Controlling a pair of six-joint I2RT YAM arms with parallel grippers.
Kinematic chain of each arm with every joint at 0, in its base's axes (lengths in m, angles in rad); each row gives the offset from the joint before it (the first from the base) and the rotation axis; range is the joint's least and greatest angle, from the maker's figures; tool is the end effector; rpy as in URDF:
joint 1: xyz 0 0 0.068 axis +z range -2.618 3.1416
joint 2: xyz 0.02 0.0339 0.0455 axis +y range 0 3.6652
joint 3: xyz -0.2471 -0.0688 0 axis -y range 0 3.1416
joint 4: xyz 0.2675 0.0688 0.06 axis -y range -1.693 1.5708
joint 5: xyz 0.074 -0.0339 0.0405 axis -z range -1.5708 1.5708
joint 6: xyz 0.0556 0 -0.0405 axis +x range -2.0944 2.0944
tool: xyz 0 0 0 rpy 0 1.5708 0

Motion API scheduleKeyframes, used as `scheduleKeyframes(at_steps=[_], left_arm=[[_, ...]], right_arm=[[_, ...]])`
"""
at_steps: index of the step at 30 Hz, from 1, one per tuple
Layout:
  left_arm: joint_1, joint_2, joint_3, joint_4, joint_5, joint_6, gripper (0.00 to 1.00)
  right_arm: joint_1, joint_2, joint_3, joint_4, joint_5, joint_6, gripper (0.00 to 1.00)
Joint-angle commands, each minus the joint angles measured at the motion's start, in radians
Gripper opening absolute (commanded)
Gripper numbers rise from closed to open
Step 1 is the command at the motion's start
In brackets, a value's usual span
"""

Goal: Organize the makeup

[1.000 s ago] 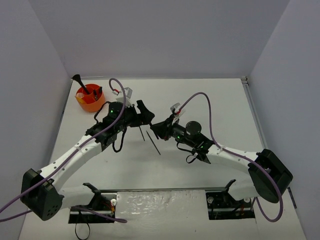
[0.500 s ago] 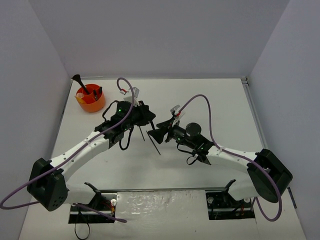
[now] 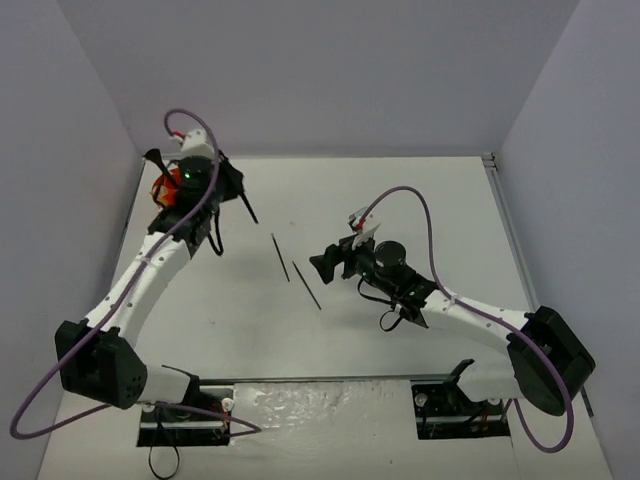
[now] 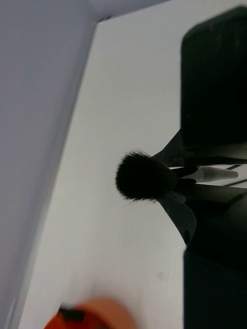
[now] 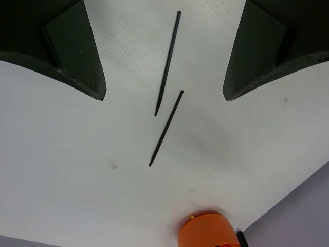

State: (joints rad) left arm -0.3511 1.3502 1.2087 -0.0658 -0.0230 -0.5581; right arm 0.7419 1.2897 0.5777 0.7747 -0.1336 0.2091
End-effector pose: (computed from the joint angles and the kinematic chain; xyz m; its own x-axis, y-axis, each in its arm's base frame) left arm 0.3441 -0.1247 0.3496 -0.3348 -0.4412 -0.8326 0.1714 0.8404 -0.5142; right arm 0.2324 0.2230 0.2296 -0.1142 0.1744 -0.9780 -0.7605 0.6180 0.1990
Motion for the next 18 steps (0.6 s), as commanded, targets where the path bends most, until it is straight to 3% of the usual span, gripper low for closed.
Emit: scheduleKeyframes(at_steps=[1,10,18], left_arm=[[0.221,0.015,0.156,0.106,-0.124,0.119,0.00],[0.507,0.311,0.408,0.231,-0.099,0.147,0.00],[0.561,0.514,0.512,0.329,-0.048,0.166,0.00]], right_arm=[[-0.023,-0.009,0.006,0.055,0.068,-0.026,0.94],[-0.062,0.056,0.008,0.052,0.065,-0.009,0.94],[-0.067,0.105,0.020,0.054,0.029,-0.020,0.94]])
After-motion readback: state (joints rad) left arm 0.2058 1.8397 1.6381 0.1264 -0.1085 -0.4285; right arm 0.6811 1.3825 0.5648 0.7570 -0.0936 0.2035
